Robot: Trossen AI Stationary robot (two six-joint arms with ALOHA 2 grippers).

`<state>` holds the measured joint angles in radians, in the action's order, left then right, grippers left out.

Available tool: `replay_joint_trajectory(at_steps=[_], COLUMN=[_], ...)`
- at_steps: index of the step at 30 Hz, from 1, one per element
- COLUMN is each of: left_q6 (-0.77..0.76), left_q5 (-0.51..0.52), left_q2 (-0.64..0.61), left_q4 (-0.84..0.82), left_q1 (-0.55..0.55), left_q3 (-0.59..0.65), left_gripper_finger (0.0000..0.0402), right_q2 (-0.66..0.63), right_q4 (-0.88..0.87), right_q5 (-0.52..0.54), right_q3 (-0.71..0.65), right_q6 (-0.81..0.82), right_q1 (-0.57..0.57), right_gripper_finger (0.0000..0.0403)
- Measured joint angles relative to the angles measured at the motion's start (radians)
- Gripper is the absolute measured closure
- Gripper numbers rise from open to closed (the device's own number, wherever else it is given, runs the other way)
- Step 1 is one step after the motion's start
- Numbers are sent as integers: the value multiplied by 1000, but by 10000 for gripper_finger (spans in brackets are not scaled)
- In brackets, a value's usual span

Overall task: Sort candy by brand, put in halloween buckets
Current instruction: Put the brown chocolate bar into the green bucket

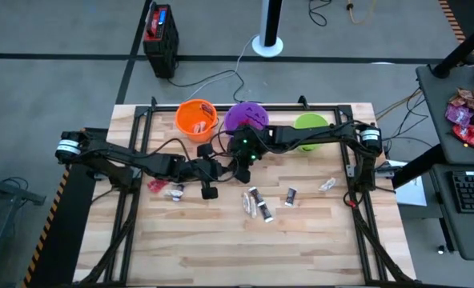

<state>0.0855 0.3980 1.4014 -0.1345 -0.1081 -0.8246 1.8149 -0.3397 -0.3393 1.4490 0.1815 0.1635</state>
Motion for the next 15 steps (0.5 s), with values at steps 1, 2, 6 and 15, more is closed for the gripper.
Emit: replay_joint_trajectory(at_steps=[1, 2, 6, 15], left_q6=[4, 6, 7, -66], left_q5=[4, 4, 4, 3], left_q2=[0, 0, -1, -1], left_q4=[2, 3, 3, -16], left_q1=[0, 0, 0, -2], left_q3=[0, 0, 0, 0], left_gripper_finger=[401, 401, 401, 401], right_q2=[0, 0, 0, -6], right_q4=[0, -1, -3, -26], right_q5=[-1, -1, 0, 3], right_q3=[0, 0, 0, 0], right_q6=[1, 4, 11, 73], right_q1=[0, 0, 0, 0], right_gripper_finger=[382, 383, 386, 387])
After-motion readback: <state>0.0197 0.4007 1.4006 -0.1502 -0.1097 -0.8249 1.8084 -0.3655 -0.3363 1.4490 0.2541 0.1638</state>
